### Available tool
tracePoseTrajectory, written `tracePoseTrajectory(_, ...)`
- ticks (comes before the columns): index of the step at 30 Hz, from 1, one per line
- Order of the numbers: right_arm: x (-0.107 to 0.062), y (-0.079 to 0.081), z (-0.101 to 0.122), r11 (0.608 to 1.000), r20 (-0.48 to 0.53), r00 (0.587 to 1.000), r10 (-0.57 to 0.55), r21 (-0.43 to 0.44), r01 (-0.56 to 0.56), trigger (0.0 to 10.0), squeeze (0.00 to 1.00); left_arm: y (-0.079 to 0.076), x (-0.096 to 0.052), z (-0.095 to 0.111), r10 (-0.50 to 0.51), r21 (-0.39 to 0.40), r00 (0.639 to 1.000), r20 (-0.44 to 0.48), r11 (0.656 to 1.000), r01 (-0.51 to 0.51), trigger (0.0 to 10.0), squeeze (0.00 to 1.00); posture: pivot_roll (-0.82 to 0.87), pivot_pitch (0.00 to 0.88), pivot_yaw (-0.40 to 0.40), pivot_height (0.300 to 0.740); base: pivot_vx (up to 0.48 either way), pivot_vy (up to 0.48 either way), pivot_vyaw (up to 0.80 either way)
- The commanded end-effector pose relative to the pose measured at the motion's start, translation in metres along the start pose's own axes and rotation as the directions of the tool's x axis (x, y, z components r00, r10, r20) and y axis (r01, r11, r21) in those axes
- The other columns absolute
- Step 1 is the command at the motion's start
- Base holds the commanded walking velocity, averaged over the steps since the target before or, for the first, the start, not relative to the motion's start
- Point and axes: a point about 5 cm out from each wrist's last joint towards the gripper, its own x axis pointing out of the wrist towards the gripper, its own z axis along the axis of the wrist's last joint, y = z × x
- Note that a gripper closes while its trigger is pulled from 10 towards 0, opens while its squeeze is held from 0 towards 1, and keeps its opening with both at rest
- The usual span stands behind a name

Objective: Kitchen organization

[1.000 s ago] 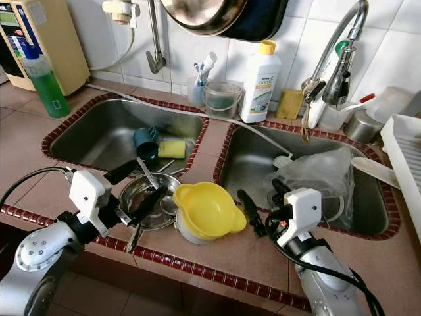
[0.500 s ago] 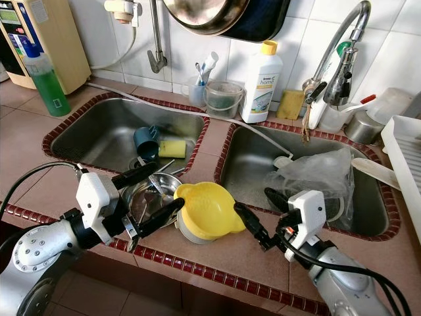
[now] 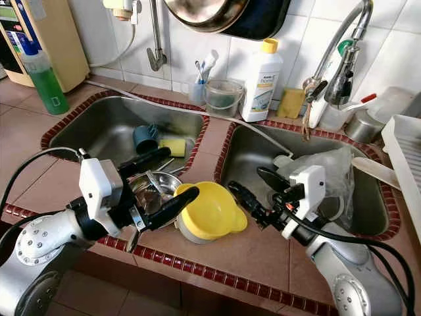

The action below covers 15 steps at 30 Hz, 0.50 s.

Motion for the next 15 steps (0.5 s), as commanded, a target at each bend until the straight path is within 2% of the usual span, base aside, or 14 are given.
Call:
tracePoseTrajectory(1, 0.003, 0.001, -0.002, 1.000, -0.012, 1.000, 0.004, -0.002, -0.004, 10.0, 0.00, -0.004, 0.003, 0.005, -0.013, 0.003, 1.000, 0.012, 1.000, 0.013, 10.0, 0.00, 0.01, 0.052, -0.060, 0.740, 0.000, 0.000, 0.00)
tracePoseTrajectory(11, -0.003, -0.012, -0.012, 0.998, -0.101, 0.994, 0.046, 0.054, -0.041, 10.0, 0.00, -0.015, 0.002, 0.008, -0.076, -0.011, 0.997, 0.001, 0.997, 0.076, 10.0, 0.00, 0.02, 0.061, -0.061, 0.740, 0.000, 0.000, 0.00)
tracePoseTrajectory(15, -0.004, -0.016, -0.013, 0.997, -0.137, 0.988, 0.072, 0.042, -0.067, 10.0, 0.00, -0.018, 0.002, 0.007, -0.088, -0.014, 0.996, -0.002, 0.996, 0.088, 10.0, 0.00, 0.01, 0.067, -0.066, 0.740, 0.000, 0.000, 0.00)
